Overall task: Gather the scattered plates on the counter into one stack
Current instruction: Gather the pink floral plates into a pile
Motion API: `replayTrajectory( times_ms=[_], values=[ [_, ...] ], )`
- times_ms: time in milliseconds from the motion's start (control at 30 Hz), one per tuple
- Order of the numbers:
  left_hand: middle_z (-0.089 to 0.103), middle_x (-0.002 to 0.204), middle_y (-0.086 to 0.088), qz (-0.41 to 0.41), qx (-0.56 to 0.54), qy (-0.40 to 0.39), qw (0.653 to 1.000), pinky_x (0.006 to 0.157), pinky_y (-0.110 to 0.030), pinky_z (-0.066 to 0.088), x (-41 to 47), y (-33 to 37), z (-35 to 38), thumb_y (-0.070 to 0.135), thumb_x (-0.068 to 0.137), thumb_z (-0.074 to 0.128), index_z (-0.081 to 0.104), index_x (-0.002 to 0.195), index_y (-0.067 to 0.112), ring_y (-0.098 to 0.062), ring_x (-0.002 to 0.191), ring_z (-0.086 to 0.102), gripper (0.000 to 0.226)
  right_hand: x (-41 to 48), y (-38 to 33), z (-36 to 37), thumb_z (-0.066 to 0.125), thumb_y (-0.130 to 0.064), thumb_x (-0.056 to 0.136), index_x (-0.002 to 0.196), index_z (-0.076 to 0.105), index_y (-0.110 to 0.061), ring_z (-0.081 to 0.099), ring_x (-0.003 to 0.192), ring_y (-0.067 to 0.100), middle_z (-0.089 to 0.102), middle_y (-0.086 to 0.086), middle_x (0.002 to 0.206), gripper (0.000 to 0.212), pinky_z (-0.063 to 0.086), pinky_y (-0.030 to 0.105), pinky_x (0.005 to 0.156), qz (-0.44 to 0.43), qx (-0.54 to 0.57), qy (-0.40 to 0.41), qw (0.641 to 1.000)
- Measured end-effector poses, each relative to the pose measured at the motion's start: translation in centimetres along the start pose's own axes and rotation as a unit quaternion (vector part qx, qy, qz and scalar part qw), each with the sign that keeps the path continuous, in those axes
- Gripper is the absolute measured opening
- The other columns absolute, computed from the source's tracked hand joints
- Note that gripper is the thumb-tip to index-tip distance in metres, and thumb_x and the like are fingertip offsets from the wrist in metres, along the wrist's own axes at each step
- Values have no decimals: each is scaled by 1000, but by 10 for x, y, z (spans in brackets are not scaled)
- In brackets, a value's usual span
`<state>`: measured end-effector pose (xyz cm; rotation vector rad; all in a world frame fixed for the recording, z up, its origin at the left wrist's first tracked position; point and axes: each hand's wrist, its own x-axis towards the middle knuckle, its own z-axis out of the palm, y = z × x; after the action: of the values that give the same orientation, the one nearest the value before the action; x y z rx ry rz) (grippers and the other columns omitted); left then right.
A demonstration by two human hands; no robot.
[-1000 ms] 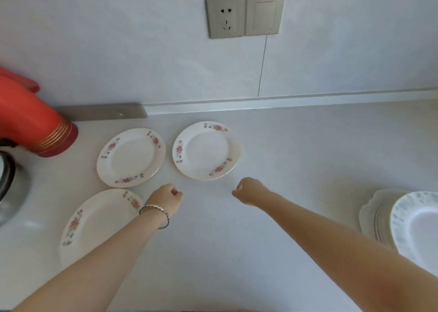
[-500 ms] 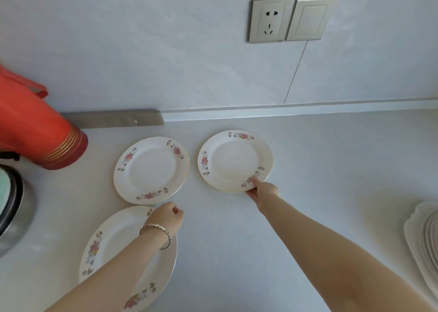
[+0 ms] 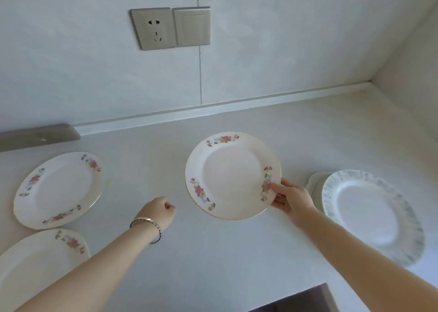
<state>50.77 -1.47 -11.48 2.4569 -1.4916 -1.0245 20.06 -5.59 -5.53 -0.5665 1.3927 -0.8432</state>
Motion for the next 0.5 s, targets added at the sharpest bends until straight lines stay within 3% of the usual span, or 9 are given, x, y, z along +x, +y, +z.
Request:
replayTrajectory(
  times_ms=[267,500],
  values=[
    [68,73,-12,92,34,-48,994,63,-27,39,-19,143,86,21,84,43,45,67,16,-25,64,53,18,-41,-22,-197,51,2,88,90,65,-12,72,57,14,75,1,64,20,59,24,54,-29,86,103,991],
    [61,70,-7,127,64,-56,988,67,-32,45,-30,207,118,20,84,42,43,68,18,-22,64,50,15,-62,-10,-290,48,4,88,88,64,-10,70,51,12,73,1,59,21,57,22,47,-10,115,181,977]
  ],
)
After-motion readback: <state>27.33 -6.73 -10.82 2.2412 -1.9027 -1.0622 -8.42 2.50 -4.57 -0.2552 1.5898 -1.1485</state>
